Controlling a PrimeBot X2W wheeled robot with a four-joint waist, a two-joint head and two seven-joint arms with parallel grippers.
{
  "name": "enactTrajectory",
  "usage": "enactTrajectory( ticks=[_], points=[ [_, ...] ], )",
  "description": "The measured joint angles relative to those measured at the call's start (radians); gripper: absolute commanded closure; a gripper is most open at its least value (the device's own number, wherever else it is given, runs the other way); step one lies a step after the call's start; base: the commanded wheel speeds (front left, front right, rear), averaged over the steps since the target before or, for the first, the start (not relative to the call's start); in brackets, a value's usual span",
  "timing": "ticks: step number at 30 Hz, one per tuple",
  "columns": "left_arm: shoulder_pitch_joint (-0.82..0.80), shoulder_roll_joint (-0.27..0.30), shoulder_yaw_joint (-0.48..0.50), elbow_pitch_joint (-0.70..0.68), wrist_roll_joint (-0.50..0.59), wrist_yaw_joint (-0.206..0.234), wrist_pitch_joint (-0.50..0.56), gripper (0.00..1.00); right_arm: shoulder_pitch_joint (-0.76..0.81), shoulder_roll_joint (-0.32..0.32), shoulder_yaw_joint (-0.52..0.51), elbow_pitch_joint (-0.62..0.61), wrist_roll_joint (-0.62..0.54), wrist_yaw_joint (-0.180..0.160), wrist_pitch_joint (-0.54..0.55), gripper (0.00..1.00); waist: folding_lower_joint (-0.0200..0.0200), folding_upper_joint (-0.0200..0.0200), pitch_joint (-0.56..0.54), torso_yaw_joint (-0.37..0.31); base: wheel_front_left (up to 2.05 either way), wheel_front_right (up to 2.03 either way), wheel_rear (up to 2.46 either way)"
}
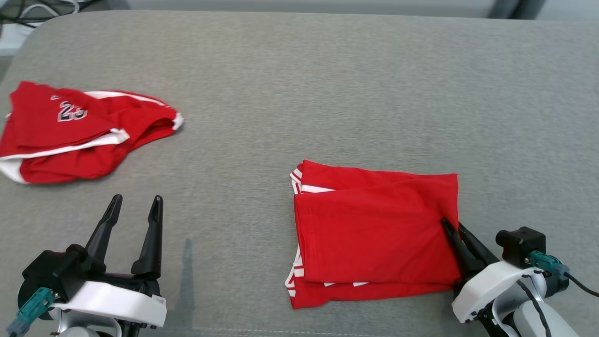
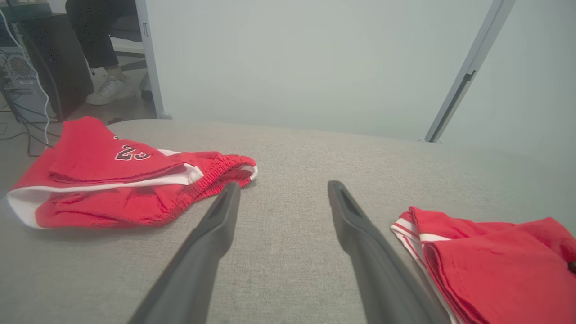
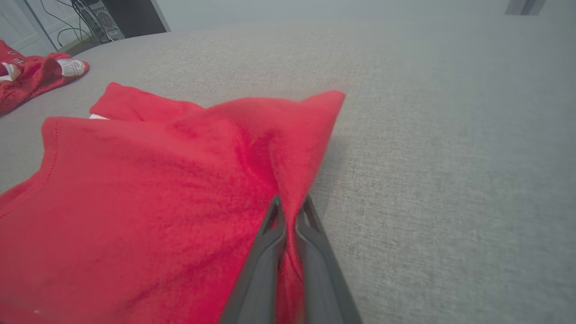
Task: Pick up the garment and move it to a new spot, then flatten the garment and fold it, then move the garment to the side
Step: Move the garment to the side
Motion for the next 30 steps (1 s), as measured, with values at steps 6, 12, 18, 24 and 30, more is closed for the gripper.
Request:
enactTrajectory(
  ticks=[6,12,18,24,30],
  points=[
    [-0.007,0.026,-0.007,-0.026,0.006,-0.004,0.023,0.0,-0.003,0.019,-0.031,0.011,-0.006,0.0,-0.034,1.0,0.0,0.0,0.008,-0.097,0.0,0.0,0.0],
    [-0.026,0.066,-0.006,-0.069,0.023,-0.002,0.054,0.0,-0.005,0.026,-0.056,0.021,-0.022,0.0,-0.056,1.0,0.0,0.0,0.022,-0.223,0.0,0.0,0.0],
    [-0.067,0.096,-0.005,-0.128,0.047,0.001,0.086,0.0,-0.16,0.009,-0.043,0.077,-0.039,0.0,-0.056,1.0,0.0,0.0,0.064,-0.327,0.0,0.0,0.0],
    [-0.105,0.116,-0.01,-0.15,0.055,-0.006,0.105,0.0,-0.417,-0.021,-0.05,0.198,-0.059,0.0,-0.053,1.0,0.0,0.0,0.141,-0.353,0.0,0.0,0.0],
    [-0.15,0.114,-0.029,-0.157,0.065,-0.027,0.105,0.0,-0.523,-0.117,-0.11,0.365,-0.114,0.0,-0.037,1.0,0.0,0.0,0.196,-0.323,0.0,0.0,0.0]
  ],
)
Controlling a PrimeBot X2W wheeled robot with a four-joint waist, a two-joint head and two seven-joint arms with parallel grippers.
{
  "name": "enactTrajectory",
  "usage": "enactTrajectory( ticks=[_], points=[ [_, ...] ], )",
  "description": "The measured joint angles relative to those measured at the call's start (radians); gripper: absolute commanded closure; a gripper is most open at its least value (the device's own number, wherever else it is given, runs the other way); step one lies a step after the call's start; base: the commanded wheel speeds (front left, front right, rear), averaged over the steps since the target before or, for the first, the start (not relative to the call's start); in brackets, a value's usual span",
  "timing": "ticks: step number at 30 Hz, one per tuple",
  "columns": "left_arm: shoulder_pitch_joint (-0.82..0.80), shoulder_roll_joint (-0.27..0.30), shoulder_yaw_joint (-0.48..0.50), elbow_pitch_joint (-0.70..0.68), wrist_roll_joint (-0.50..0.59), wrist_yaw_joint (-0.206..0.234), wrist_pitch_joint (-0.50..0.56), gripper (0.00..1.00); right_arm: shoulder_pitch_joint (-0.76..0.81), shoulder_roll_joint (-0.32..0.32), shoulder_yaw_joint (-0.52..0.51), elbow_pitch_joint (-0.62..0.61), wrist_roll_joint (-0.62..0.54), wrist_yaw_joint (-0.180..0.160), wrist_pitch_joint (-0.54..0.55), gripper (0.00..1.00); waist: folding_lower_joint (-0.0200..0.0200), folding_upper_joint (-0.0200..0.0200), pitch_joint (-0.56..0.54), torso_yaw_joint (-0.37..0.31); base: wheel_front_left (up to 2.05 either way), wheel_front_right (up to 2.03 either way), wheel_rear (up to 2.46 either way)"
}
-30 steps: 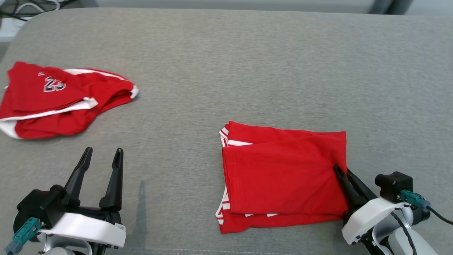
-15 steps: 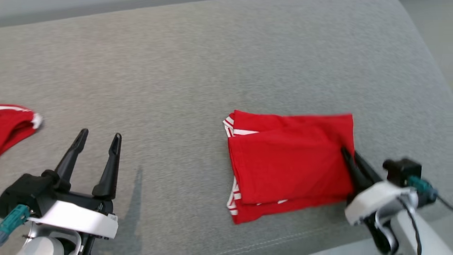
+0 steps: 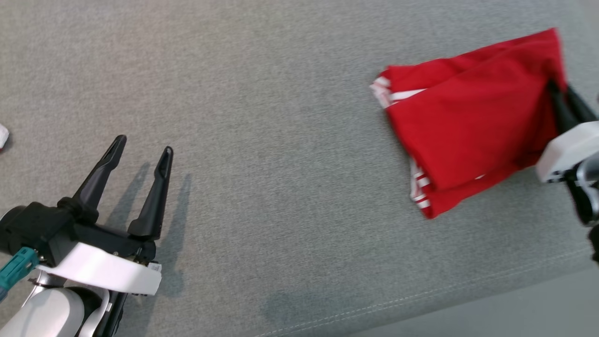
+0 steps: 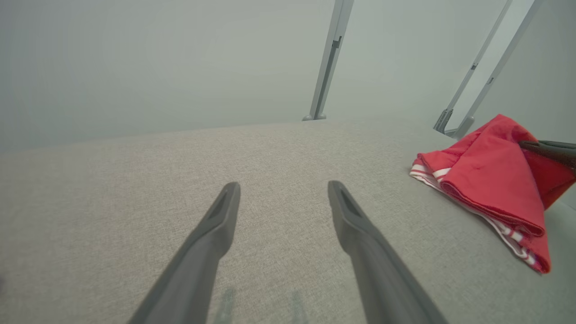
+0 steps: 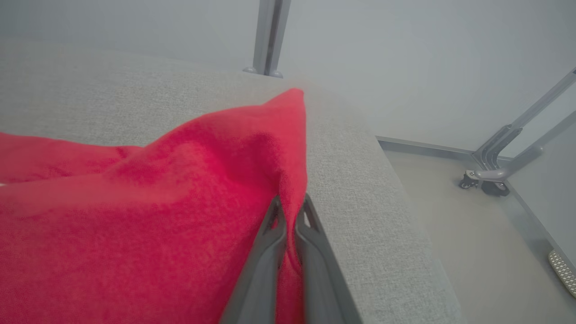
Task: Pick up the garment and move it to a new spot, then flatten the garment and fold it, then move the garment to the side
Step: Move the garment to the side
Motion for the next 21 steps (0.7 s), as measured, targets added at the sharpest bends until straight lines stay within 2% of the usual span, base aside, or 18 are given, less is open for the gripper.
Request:
enactTrajectory(
  ticks=[2,3,4,5,7,11,15,18,21],
  points=[
    [-0.015,-0.003,-0.009,0.001,0.001,-0.009,0.0,0.0,-0.016,-0.029,-0.032,0.041,-0.012,0.0,0.0,1.0,0.0,0.0,0.014,0.016,0.0,0.0,0.0],
    [-0.023,-0.007,-0.011,0.002,0.002,-0.014,0.0,0.0,-0.027,-0.041,-0.047,0.062,-0.024,0.0,0.001,0.93,0.0,0.0,0.022,0.023,0.0,0.0,0.0],
    [-0.031,-0.012,-0.015,0.008,0.004,-0.014,0.0,0.0,-0.038,-0.049,-0.055,0.077,-0.036,0.0,0.001,0.64,0.0,0.0,0.029,0.03,0.0,0.0,0.0],
    [-0.036,-0.017,-0.016,0.012,0.006,-0.017,0.0,0.0,-0.048,-0.051,-0.063,0.089,-0.049,0.0,0.001,0.53,0.0,0.0,0.036,0.036,0.0,0.0,0.0],
    [-0.044,-0.022,-0.021,0.018,0.006,-0.022,-0.001,0.0,-0.07,-0.048,-0.1,0.114,-0.055,0.0,0.0,0.0,0.0,0.0,0.047,0.045,0.0,0.0,0.0],
    [-0.055,-0.025,-0.026,0.037,0.006,-0.031,-0.002,0.0,-0.093,-0.045,-0.156,0.162,-0.087,0.0,-0.017,0.0,0.0,0.0,0.051,0.056,0.0,0.0,0.0],
    [-0.055,-0.029,-0.028,0.053,0.006,-0.031,-0.009,0.0,-0.093,-0.036,-0.222,0.148,-0.109,0.0,-0.053,0.0,0.0,0.0,0.024,0.062,0.0,0.0,0.0],
    [-0.054,-0.031,-0.024,0.069,0.006,-0.03,-0.022,0.0,-0.069,-0.013,-0.268,0.068,-0.119,0.0,-0.063,0.0,0.0,0.0,-0.007,0.069,0.0,0.0,0.0],
    [-0.05,-0.033,-0.013,0.084,0.003,-0.02,-0.036,0.0,0.002,0.032,-0.304,-0.079,-0.129,0.0,-0.063,0.0,0.0,0.0,-0.043,0.081,0.0,0.0,0.0]
  ],
)
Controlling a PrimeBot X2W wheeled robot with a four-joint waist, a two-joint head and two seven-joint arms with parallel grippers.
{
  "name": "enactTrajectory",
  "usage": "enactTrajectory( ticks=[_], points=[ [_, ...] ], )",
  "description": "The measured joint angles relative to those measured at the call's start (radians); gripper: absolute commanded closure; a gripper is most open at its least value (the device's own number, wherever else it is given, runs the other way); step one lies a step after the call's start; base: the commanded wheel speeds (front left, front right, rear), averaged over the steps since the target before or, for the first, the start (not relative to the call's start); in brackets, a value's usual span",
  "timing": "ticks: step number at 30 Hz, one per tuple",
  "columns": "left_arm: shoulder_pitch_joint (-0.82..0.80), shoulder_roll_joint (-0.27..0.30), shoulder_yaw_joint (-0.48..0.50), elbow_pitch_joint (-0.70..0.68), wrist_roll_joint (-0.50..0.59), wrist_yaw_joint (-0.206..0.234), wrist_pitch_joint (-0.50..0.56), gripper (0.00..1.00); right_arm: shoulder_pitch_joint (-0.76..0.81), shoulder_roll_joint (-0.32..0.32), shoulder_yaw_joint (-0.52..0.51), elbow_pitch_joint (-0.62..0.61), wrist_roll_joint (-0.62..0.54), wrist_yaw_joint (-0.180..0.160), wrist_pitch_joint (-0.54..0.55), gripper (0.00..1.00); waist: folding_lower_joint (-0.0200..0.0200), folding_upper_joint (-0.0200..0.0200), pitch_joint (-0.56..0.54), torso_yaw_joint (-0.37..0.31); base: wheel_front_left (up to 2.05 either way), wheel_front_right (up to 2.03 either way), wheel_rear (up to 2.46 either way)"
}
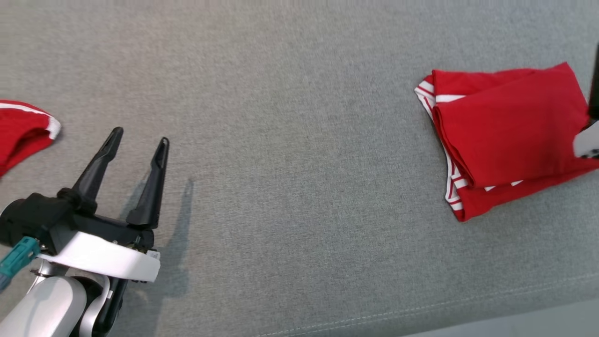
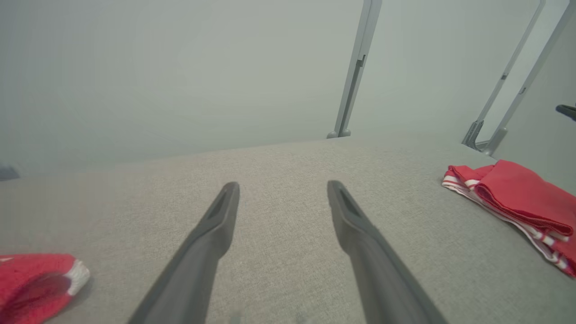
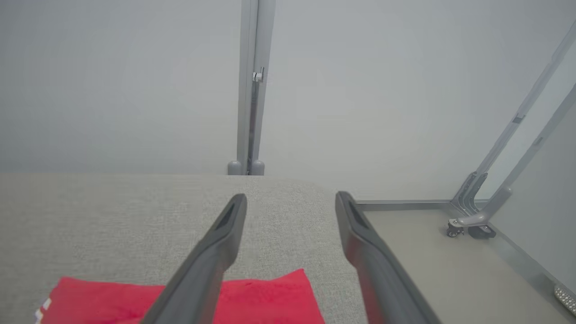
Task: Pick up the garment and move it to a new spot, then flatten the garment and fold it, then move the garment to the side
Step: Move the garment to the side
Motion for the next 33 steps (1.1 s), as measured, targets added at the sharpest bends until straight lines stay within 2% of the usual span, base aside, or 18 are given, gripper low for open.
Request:
enactTrajectory(
  ticks=[6,8,12,22,33],
  points=[
    [0.044,0.0,0.038,0.028,-0.019,0.02,-0.024,0.0,0.206,0.133,0.002,-0.323,-0.051,0.0,0.0,0.0,0.0,0.0,-0.06,0.054,0.0,0.0,0.0],
    [0.058,-0.002,0.048,0.038,-0.025,0.027,-0.031,0.0,0.272,0.178,0.014,-0.398,-0.061,0.0,-0.002,0.0,0.0,0.0,-0.077,0.077,0.0,0.0,0.0],
    [0.089,-0.024,0.062,0.053,-0.03,0.043,-0.045,0.0,0.391,0.217,0.051,-0.504,-0.082,0.0,-0.001,0.0,0.0,0.0,-0.115,0.119,0.0,0.0,0.0],
    [0.171,-0.063,0.091,0.106,-0.052,0.052,-0.068,0.0,0.625,0.252,0.062,-0.633,-0.102,0.0,0.046,0.0,0.0,0.0,-0.21,0.194,0.0,0.0,0.0],
    [0.239,-0.089,0.086,0.138,-0.051,0.045,-0.071,0.0,0.796,0.264,0.031,-0.708,-0.049,0.0,0.073,0.0,0.0,0.0,-0.307,0.209,0.0,0.0,0.0]
  ],
)
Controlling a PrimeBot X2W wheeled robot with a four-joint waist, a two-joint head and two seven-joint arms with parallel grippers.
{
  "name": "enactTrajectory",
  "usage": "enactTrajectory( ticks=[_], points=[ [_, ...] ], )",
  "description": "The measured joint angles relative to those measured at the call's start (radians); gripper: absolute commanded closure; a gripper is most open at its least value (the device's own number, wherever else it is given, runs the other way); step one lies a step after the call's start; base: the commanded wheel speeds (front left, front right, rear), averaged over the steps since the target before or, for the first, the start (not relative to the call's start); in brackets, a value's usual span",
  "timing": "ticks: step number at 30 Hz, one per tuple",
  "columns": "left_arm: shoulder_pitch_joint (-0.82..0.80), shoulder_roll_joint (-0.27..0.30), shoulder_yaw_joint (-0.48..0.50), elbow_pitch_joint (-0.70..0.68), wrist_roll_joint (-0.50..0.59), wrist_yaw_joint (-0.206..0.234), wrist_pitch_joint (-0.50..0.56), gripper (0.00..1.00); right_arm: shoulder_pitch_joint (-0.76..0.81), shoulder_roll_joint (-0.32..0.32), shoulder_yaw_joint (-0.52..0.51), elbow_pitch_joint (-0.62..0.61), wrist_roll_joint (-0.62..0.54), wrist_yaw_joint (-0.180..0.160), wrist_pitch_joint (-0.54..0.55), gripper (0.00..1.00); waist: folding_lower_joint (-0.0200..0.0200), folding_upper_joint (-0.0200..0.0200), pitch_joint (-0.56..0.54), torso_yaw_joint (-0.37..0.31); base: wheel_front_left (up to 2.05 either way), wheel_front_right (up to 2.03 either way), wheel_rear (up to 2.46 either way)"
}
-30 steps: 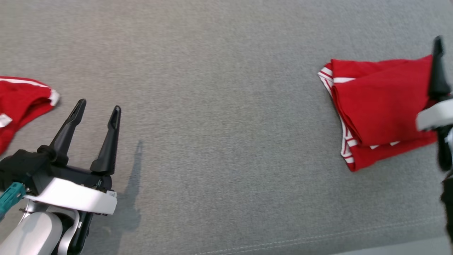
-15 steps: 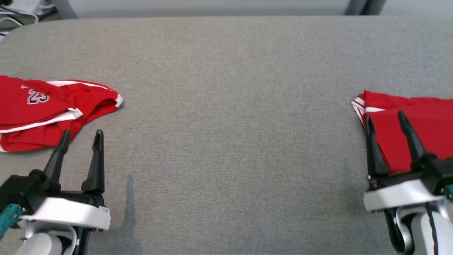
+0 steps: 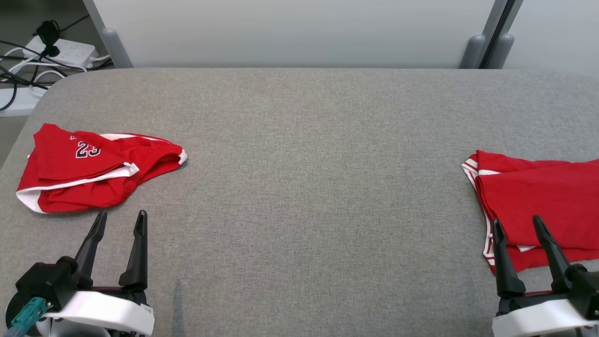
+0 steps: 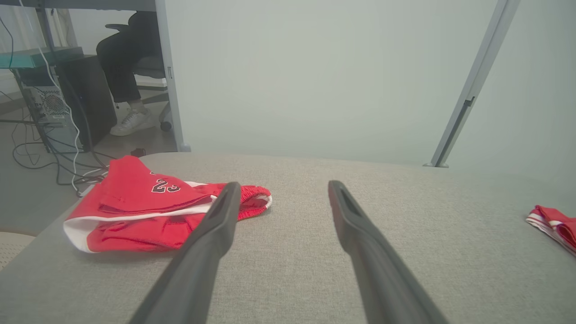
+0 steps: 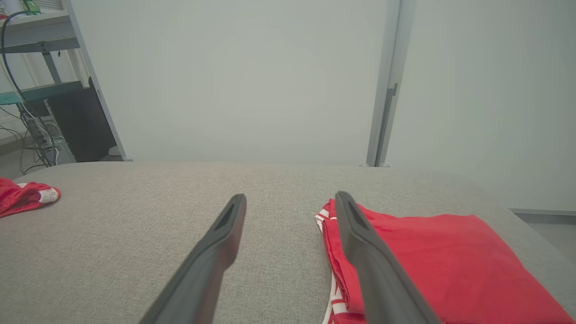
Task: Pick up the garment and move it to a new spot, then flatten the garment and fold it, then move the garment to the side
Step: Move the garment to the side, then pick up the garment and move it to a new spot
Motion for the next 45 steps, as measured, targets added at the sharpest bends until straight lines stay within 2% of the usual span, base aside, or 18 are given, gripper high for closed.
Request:
enactTrajectory(
  ticks=[13,21,32,33,40,45],
  points=[
    [0.009,0.0,-0.002,0.001,0.0,0.0,0.0,0.0,0.03,0.001,-0.007,-0.032,0.01,0.0,0.01,0.0,0.0,0.0,-0.011,-0.004,0.0,0.0,0.0],
    [0.009,-0.005,-0.006,0.006,-0.001,0.0,0.0,0.0,0.031,0.001,-0.005,-0.044,0.01,0.0,0.01,0.0,0.0,0.0,-0.011,0.024,0.0,0.0,0.0],
    [0.008,-0.043,0.002,0.013,-0.011,0.003,0.0,0.0,0.028,0.001,0.033,-0.056,-0.001,0.0,0.035,0.0,0.0,0.0,-0.006,0.156,0.0,0.0,0.0],
    [0.008,-0.054,0.007,0.016,-0.017,0.003,0.0,0.0,0.028,0.001,0.035,-0.059,-0.001,0.0,0.044,0.0,0.0,0.0,-0.005,0.191,0.0,0.0,0.0],
    [0.008,-0.086,0.007,0.037,-0.016,0.003,-0.001,0.0,0.028,0.001,0.033,-0.056,-0.001,0.0,0.045,0.0,0.0,0.0,-0.01,0.306,0.0,0.0,0.0],
    [0.008,-0.091,0.006,0.045,-0.016,-0.003,-0.001,0.0,0.028,0.001,0.036,-0.054,0.001,0.0,0.045,0.0,0.0,0.0,-0.024,0.351,0.0,0.0,0.0]
  ],
)
